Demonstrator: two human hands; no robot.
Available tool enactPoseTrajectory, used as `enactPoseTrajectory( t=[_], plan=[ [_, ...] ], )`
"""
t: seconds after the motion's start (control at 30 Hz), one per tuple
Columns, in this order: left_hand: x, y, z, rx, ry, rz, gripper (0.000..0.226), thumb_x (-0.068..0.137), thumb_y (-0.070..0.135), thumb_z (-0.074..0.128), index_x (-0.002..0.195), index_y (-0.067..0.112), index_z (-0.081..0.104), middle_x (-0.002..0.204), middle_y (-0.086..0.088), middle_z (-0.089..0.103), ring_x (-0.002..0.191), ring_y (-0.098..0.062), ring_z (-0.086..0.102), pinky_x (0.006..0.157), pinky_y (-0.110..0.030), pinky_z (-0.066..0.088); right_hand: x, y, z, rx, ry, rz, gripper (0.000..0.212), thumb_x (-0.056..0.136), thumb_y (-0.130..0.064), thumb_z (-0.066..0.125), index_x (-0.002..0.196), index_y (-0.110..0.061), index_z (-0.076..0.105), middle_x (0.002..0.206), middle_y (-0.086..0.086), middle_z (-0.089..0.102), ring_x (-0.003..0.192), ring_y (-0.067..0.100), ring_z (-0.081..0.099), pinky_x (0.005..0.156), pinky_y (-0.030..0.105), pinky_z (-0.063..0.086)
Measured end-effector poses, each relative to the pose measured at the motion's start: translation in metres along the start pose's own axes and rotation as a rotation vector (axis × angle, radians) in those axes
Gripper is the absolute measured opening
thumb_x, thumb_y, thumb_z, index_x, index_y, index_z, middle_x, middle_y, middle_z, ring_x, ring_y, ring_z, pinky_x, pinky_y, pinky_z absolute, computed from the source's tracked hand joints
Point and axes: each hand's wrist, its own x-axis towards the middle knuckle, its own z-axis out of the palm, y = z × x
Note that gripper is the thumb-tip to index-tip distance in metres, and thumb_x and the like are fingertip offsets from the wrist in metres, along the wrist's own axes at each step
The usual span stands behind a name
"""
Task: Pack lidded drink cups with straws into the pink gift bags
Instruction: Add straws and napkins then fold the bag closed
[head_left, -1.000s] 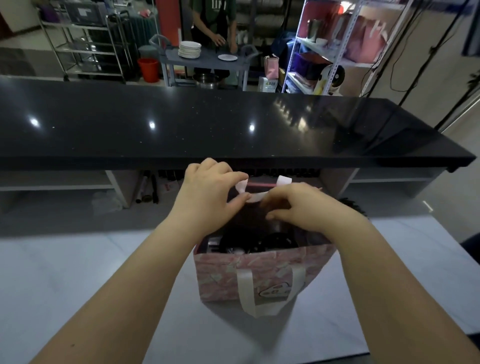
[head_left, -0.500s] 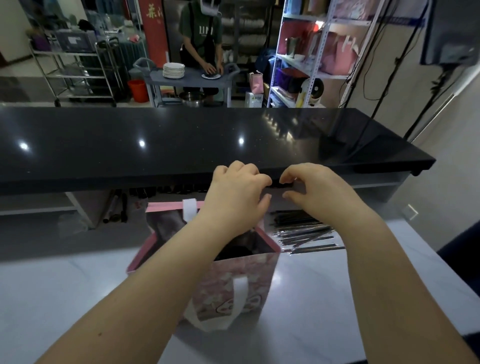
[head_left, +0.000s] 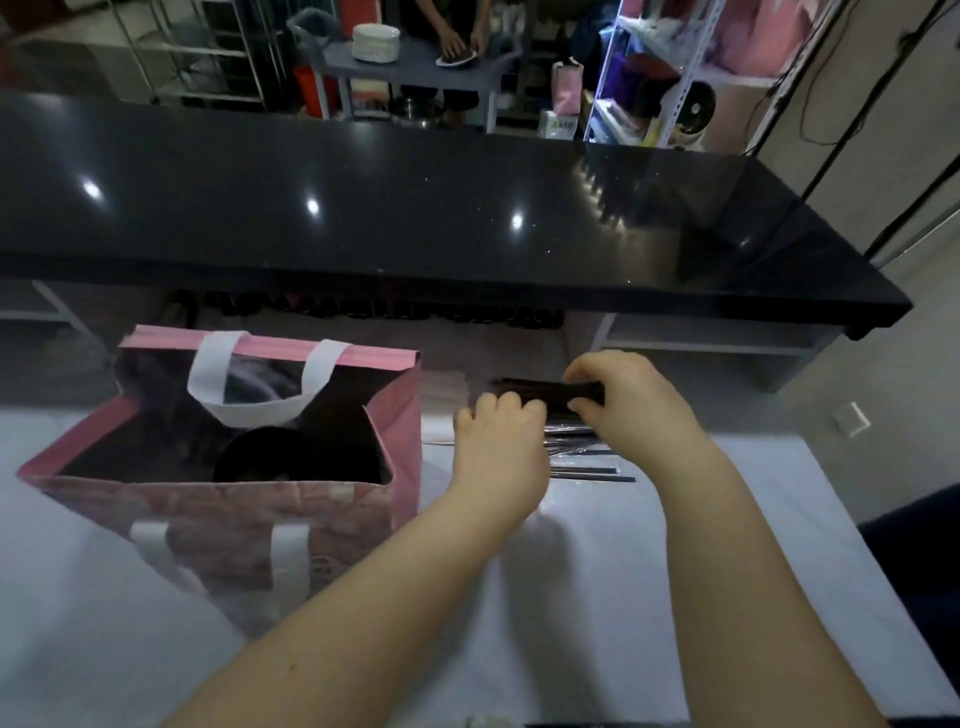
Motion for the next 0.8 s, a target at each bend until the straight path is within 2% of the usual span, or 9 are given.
enactPoseTrajectory(
  t=[0.13,0.23,0.5,0.63,0.7,0.8],
  plan=[
    [0.013,-0.013,0.046,0.02,-0.073,-0.125,0.04,0.087,0.015,0.05,0.126,0.024,0.05,0.125,-0.002,0.052,0.118,-0.027,0.043,0.093,-0.04,0.034,0.008,0.015,0.037,0.054,-0.132,-0.051,0.027,0.085,-0.014,0.067,0.11,-0.023,0.066,0.112,-0.003,0.063,0.11,0.021,0.05,0.091,0.039,0.045],
    [0.019,-0.03,0.062,0.034,-0.088,-0.183,0.045,0.085,0.02,0.054,0.129,0.025,0.049,0.128,-0.001,0.051,0.121,-0.027,0.042,0.095,-0.04,0.034,0.014,0.016,0.064,0.093,-0.193,-0.108,0.024,0.086,-0.012,0.063,0.109,-0.021,0.066,0.11,-0.003,0.063,0.107,0.022,0.05,0.089,0.038,0.045],
    [-0.002,-0.098,0.068,0.096,0.033,-0.294,0.046,0.08,0.016,0.057,0.126,0.024,0.059,0.124,0.002,0.057,0.119,-0.026,0.045,0.097,-0.036,0.027,0.05,0.006,0.126,0.21,-0.314,-0.187,0.028,0.087,-0.011,0.06,0.114,-0.017,0.065,0.113,0.002,0.064,0.11,0.025,0.05,0.091,0.04,0.045],
    [0.004,-0.112,0.069,0.051,0.041,-0.307,0.045,0.08,0.013,0.06,0.125,0.023,0.062,0.126,0.002,0.058,0.122,-0.026,0.044,0.097,-0.038,0.027,0.087,-0.014,0.157,0.141,-0.335,-0.158,0.036,0.091,-0.011,0.055,0.127,-0.017,0.06,0.125,0.009,0.059,0.116,0.034,0.048,0.094,0.039,0.042],
    [0.012,-0.109,0.072,0.016,0.056,-0.305,0.044,0.077,0.009,0.062,0.121,0.019,0.065,0.121,-0.002,0.061,0.118,-0.03,0.048,0.094,-0.04,0.031,0.106,-0.023,0.171,0.082,-0.33,-0.108,0.037,0.091,-0.013,0.055,0.128,-0.02,0.058,0.13,0.01,0.056,0.121,0.035,0.044,0.098,0.041,0.04],
    [0.02,-0.107,0.077,-0.03,0.1,-0.3,0.043,0.07,0.003,0.067,0.112,0.012,0.07,0.111,-0.007,0.067,0.106,-0.035,0.057,0.088,-0.044,0.04,0.121,-0.032,0.188,-0.009,-0.291,-0.051,0.034,0.092,-0.026,0.057,0.125,-0.019,0.059,0.133,0.009,0.051,0.127,0.035,0.034,0.104,0.042,0.032]
  ],
)
